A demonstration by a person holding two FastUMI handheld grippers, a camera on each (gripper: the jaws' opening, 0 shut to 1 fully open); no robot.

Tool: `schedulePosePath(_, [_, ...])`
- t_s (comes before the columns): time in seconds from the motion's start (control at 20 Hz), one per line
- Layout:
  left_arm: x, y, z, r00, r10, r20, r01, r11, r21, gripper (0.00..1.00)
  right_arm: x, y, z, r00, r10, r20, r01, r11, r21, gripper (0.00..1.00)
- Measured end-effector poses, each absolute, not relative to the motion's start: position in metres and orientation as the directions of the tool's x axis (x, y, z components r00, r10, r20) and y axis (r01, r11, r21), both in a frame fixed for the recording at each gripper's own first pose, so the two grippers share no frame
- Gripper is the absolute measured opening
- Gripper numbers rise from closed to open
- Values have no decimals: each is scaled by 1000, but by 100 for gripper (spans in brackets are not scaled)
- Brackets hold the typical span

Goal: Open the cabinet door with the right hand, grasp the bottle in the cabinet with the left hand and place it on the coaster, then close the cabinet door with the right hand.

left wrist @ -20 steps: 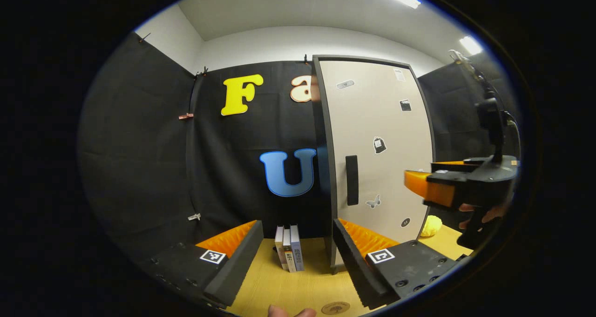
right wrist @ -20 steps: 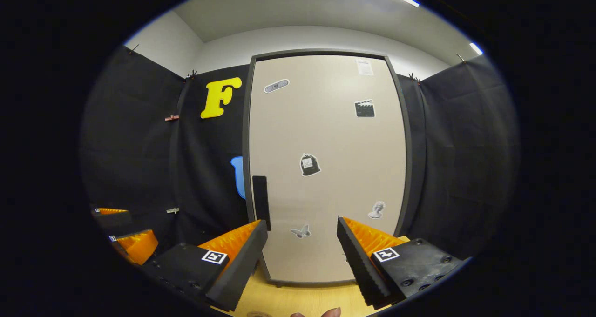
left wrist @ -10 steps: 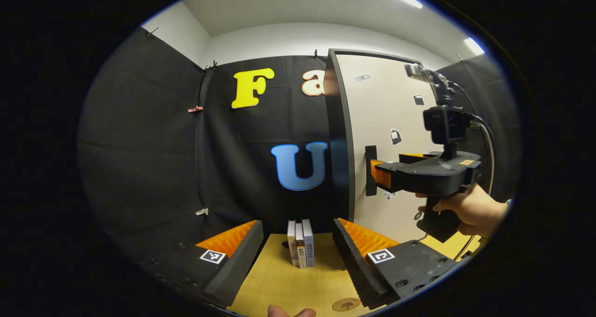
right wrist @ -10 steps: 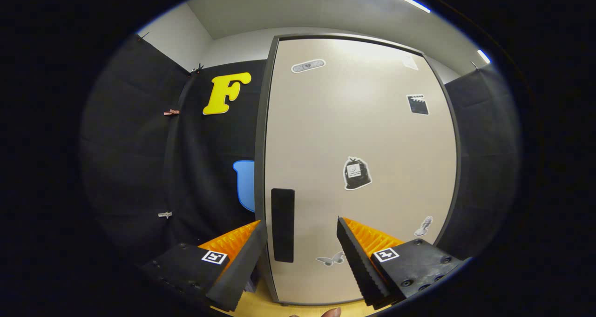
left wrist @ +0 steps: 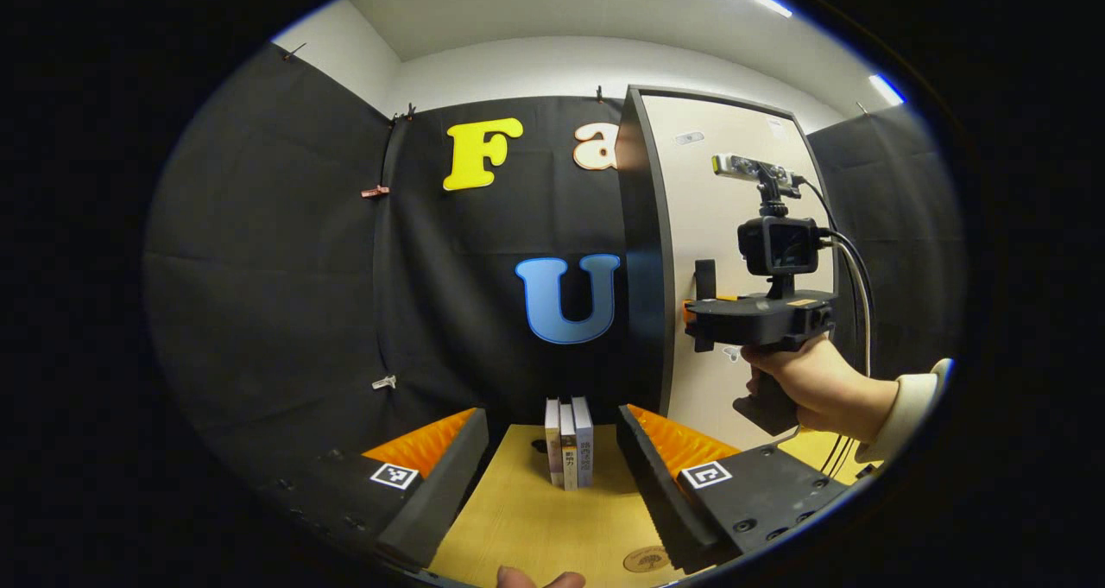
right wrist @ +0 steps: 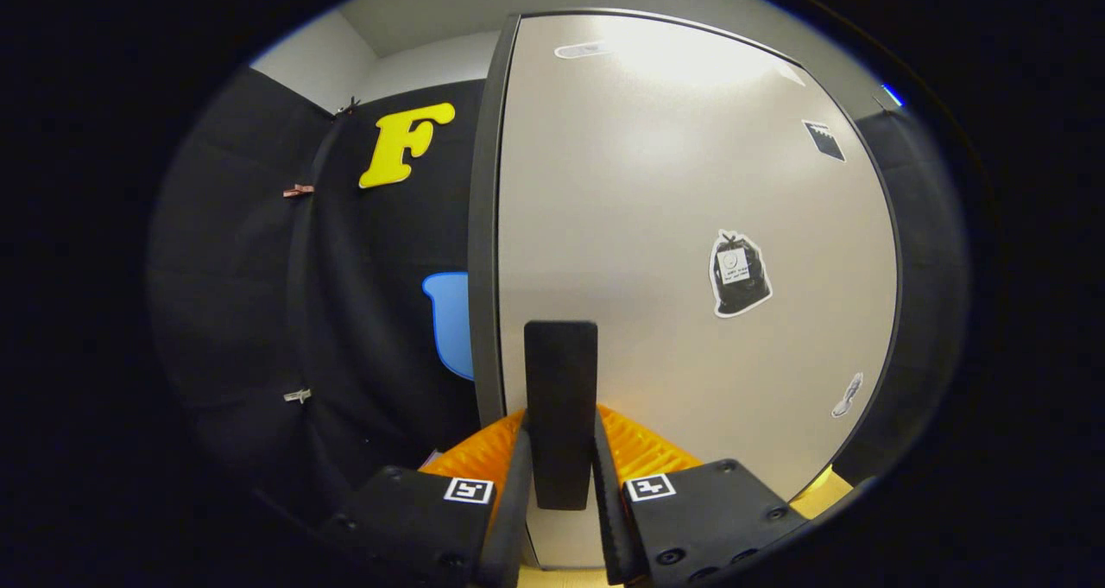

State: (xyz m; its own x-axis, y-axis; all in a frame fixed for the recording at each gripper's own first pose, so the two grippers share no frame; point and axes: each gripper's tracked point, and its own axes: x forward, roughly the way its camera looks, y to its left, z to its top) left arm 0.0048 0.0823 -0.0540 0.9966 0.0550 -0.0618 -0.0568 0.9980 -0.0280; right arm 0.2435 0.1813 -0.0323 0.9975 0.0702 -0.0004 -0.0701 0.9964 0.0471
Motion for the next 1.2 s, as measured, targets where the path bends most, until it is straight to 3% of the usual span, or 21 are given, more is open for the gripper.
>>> schedulePosePath(0.05, [2,83,-55,996,59,-66,-61,998,-31,95,241,182,-30,997,77,6,-77,996,38,34])
schedulePosePath(0.15, [-3,83,-52,996,64,-67,-67,997,-40,95,239,183,-31,992,120,-24,-119,991,60,19])
schedulePosePath(0.65, [-18,56,-40,998,56,-43,-58,997,-50,94,158,171,-25,946,321,-34,-318,945,74,19])
schedulePosePath(1.2, [-26,5,-24,1000,4,-26,-5,999,-41,94,51,81,-15,945,324,-41,-318,942,109,19])
